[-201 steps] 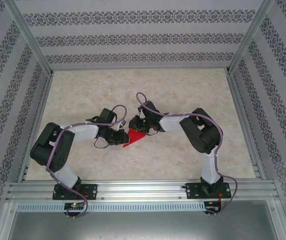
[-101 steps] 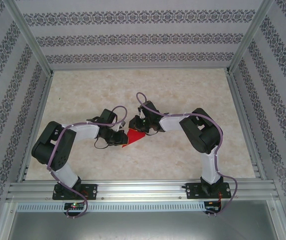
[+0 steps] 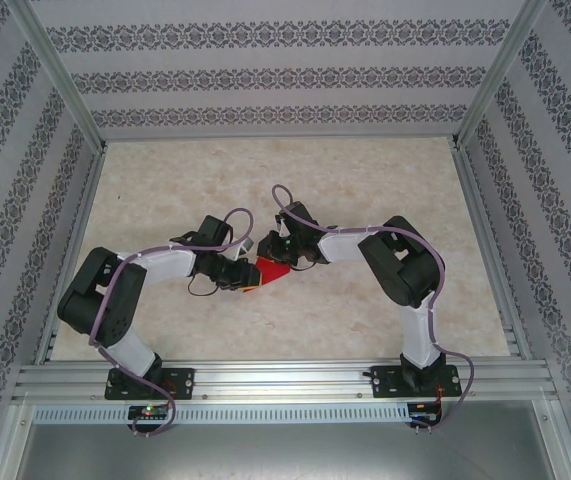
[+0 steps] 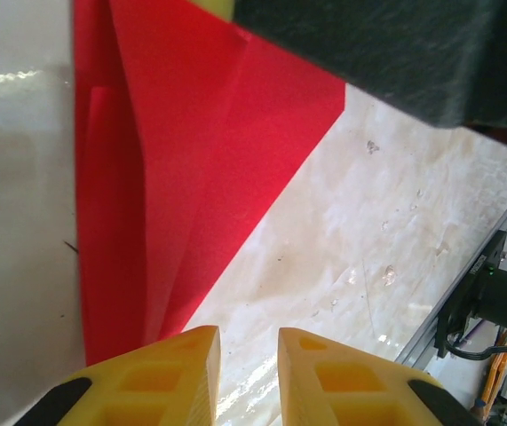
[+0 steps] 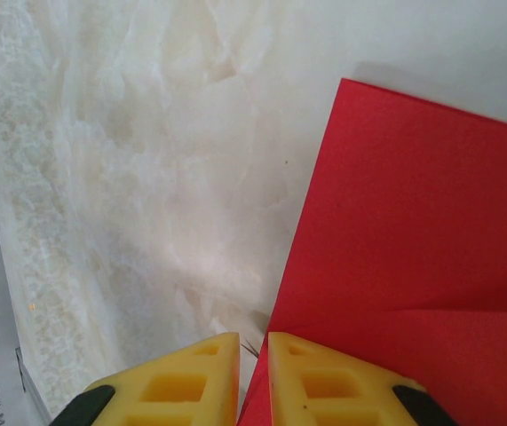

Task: Fold a paper plane with a square sheet of paper (pick it up from the middle)
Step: Fourth fold the wing at the center of the table.

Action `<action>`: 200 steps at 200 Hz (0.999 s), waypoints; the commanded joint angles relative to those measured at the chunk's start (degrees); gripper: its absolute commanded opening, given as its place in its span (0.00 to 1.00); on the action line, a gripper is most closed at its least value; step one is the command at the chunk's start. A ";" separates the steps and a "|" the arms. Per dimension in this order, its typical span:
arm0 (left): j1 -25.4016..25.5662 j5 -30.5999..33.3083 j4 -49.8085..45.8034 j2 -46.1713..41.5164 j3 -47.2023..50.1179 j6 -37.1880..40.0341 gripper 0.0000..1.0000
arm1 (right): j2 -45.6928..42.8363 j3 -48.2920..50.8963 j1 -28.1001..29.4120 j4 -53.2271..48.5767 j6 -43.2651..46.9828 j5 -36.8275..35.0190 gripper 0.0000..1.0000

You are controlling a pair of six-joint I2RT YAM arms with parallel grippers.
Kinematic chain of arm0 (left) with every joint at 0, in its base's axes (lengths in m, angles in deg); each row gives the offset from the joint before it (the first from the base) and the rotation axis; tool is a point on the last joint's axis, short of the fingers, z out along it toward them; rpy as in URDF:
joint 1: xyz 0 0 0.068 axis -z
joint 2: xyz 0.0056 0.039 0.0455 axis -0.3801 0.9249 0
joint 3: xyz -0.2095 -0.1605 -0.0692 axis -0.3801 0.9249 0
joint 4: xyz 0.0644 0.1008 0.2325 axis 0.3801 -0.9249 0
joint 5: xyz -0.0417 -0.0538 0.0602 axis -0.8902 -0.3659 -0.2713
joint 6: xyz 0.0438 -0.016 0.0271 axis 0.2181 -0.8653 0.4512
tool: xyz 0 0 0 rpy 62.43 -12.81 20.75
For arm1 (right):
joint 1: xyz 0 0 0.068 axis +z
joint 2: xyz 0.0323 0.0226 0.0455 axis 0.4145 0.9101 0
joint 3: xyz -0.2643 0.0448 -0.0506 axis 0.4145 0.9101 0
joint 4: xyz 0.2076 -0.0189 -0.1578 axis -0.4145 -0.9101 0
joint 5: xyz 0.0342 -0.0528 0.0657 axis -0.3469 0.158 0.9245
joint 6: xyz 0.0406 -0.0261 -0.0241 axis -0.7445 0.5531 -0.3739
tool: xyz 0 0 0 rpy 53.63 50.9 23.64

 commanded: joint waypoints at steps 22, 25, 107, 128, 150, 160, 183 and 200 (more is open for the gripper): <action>0.80 5.07 -2.75 0.47 -1.81 1.90 0.21 | 3.44 1.25 0.65 -4.89 1.32 -3.16 0.18; 0.83 5.40 -2.84 0.40 -1.77 1.86 0.21 | 3.44 1.25 0.63 -4.89 1.35 -3.09 0.18; 0.81 10.29 -5.04 0.90 -0.93 2.87 0.17 | 3.90 1.10 0.66 -5.16 1.54 -2.89 0.18; 0.79 10.43 -5.22 1.46 -0.75 2.83 0.16 | 3.97 0.97 0.68 -5.21 1.52 -2.89 0.18; 0.78 11.16 -5.26 1.62 -0.21 2.70 0.15 | 4.05 0.90 0.61 -5.19 1.52 -2.98 0.18; 0.86 11.43 -5.38 1.53 -0.07 2.56 0.15 | 4.19 0.86 0.66 -5.49 1.54 -3.19 0.17; 0.81 12.61 -6.00 1.08 0.41 2.00 0.13 | 4.38 0.96 0.59 -5.86 1.73 -3.32 0.17; 0.78 12.87 -6.53 0.99 0.92 1.11 0.12 | 4.35 1.05 0.66 -5.85 1.86 -3.34 0.17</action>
